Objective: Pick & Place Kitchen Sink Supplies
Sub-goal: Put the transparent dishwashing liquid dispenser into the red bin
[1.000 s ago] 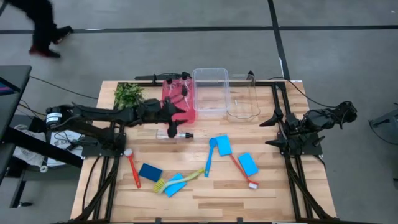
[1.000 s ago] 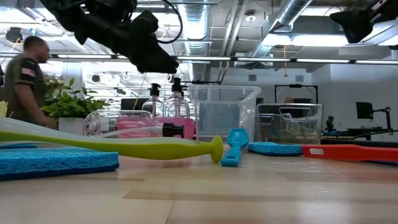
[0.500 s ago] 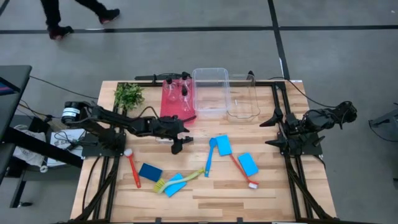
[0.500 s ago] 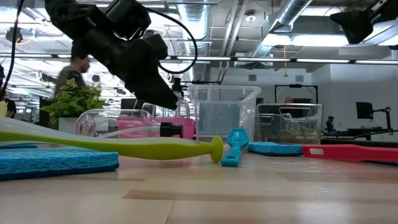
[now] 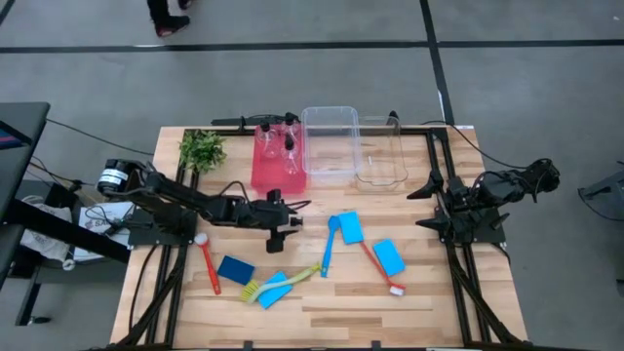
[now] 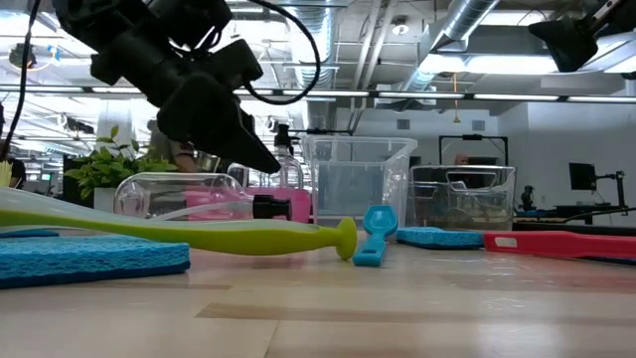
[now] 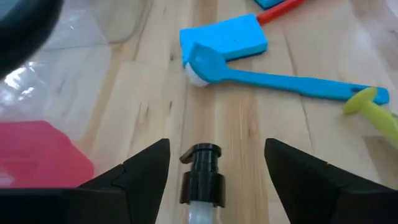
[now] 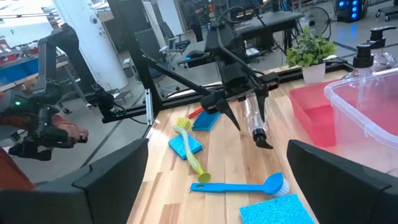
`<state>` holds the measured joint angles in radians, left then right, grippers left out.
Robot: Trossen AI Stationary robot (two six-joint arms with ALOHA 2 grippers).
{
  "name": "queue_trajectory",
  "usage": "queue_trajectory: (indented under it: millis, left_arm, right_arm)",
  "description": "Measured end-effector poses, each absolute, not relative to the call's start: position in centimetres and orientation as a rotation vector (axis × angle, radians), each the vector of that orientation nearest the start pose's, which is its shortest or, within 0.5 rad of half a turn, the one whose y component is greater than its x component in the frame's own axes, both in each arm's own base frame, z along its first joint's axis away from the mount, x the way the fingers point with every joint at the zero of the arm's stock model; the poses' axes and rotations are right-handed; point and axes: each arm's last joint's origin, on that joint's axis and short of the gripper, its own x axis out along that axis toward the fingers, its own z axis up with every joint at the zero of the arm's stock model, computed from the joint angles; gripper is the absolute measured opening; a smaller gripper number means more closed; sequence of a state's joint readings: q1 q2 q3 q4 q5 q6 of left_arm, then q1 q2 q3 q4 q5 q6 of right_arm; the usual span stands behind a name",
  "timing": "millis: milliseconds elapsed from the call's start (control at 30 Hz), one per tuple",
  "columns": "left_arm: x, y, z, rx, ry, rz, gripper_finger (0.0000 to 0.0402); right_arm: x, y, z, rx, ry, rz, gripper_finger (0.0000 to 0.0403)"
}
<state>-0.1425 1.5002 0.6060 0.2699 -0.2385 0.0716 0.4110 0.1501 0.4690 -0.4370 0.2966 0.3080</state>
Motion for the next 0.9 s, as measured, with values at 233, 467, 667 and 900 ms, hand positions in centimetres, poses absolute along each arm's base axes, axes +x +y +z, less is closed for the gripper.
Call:
queue_trajectory:
  millis: [233, 467, 667, 900]
  left_arm:
    - [28.1, -2.7, 14.4, 0.185, 0.671, 0.081, 0.0262]
    - [28.6, -3.1, 12.5, 0.150, 0.721, 0.051, 0.0262]
    - [28.3, -3.7, 12.8, 0.147, 0.723, 0.034, 0.0254]
    - [27.6, -4.9, 12.0, 0.160, 0.784, -0.021, 0.0240]
  right_arm:
    - [6.5, 1.9, 26.6, 0.274, 0.127, 0.096, 0.0377]
    - [6.5, 1.9, 26.6, 0.294, 0.124, 0.095, 0.0377]
    - [6.5, 1.9, 26.6, 0.311, 0.125, 0.094, 0.0377]
    - [6.5, 1.9, 26.6, 0.320, 0.127, 0.093, 0.0377]
